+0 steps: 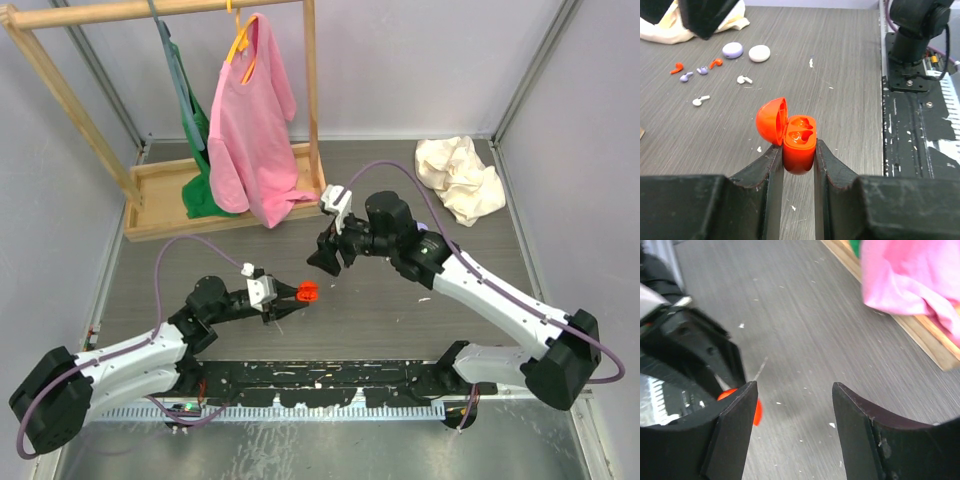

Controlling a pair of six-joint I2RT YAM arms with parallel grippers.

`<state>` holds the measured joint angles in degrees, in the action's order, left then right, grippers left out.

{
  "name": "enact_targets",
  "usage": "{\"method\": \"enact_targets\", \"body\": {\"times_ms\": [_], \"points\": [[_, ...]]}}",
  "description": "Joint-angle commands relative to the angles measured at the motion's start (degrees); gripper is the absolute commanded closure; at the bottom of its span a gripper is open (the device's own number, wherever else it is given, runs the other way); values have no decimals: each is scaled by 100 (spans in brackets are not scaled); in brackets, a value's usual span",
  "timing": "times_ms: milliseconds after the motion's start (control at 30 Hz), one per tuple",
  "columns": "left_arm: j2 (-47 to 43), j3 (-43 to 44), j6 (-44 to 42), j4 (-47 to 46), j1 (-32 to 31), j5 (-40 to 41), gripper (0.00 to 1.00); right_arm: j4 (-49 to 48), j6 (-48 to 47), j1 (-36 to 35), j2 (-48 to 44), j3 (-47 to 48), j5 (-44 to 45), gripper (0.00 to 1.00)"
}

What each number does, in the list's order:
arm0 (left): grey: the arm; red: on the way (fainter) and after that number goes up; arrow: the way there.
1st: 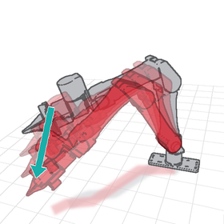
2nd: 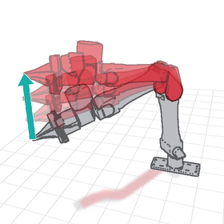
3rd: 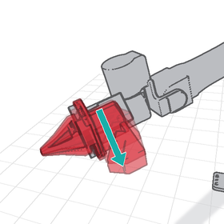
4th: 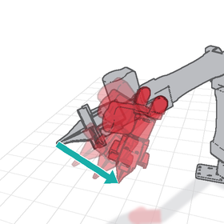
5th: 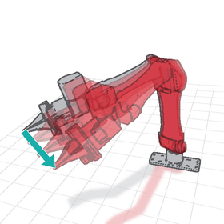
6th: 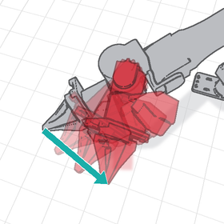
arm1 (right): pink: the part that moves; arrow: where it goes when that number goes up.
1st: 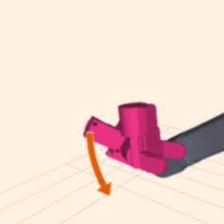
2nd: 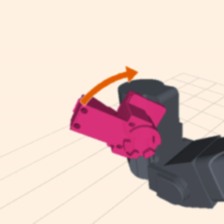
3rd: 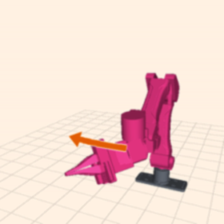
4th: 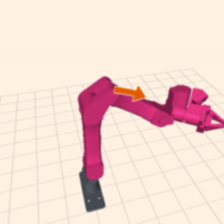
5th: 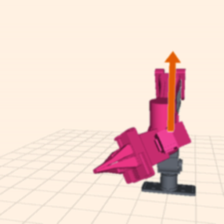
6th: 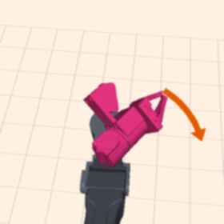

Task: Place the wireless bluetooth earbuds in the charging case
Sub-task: Move the earbud to the center of the board.

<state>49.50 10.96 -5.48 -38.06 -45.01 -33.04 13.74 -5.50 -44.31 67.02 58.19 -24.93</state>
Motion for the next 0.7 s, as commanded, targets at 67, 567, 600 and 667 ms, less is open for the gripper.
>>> {"method": "enact_targets", "body": {"times_ms": [67,567,600,667], "points": [[169,-172,-48,-1126,-15,706,100,410,398,648,575,489,1136,33],[179,-211,81,-1115,-12,1460,100,-171,1395,2640,2250,821,2299,33],[214,-197,89,-1098,-14,1459,100,-276,1500,2711,2373,867,2456,33],[227,-151,90,-1031,-16,1467,100,-476,1696,2850,2649,953,2669,34]]}}
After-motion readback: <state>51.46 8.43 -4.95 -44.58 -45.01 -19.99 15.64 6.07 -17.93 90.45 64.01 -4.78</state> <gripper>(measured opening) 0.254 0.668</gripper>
